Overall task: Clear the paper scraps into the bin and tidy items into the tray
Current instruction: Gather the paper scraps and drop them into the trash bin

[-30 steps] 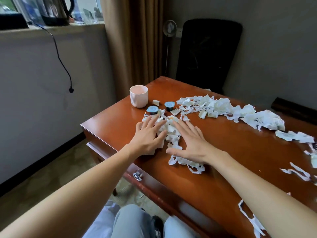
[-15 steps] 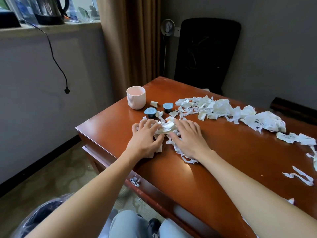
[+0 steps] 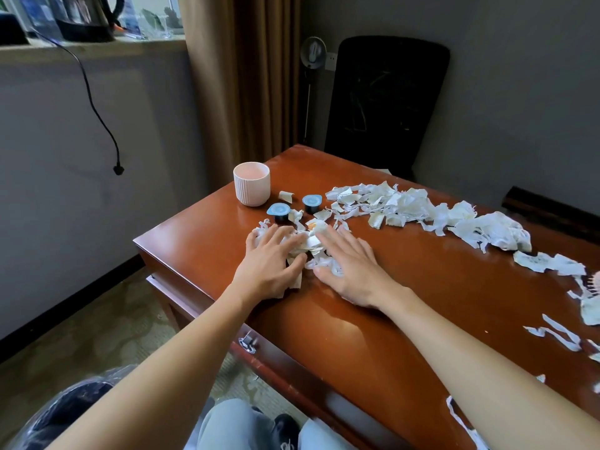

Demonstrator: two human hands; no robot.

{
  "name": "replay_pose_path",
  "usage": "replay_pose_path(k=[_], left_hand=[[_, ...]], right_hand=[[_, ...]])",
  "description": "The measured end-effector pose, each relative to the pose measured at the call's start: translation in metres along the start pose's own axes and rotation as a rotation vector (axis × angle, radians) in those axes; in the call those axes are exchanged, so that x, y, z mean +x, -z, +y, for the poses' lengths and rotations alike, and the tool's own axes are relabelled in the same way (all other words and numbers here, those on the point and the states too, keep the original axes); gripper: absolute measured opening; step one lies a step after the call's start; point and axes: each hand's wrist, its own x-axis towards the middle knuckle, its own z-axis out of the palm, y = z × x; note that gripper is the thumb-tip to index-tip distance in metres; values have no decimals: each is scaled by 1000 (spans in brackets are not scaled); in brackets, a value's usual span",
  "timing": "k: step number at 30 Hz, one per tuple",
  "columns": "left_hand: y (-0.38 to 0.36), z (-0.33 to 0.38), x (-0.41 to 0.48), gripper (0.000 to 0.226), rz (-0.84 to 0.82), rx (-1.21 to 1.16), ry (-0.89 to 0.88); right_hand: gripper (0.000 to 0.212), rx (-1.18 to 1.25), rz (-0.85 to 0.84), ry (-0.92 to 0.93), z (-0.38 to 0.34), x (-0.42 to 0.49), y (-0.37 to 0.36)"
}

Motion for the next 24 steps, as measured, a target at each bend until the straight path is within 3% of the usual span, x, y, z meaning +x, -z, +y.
replay_pose_path(k=[15, 20, 24], left_hand=[[0, 1, 0, 25, 153, 3, 8], [3, 5, -2, 44, 120, 38, 27], [3, 6, -2, 42, 105, 91, 50]], right_hand=[[37, -120, 351, -87, 7, 26, -12], [59, -143, 293, -85, 6, 25, -11], [55, -96, 140, -40, 7, 25, -10]])
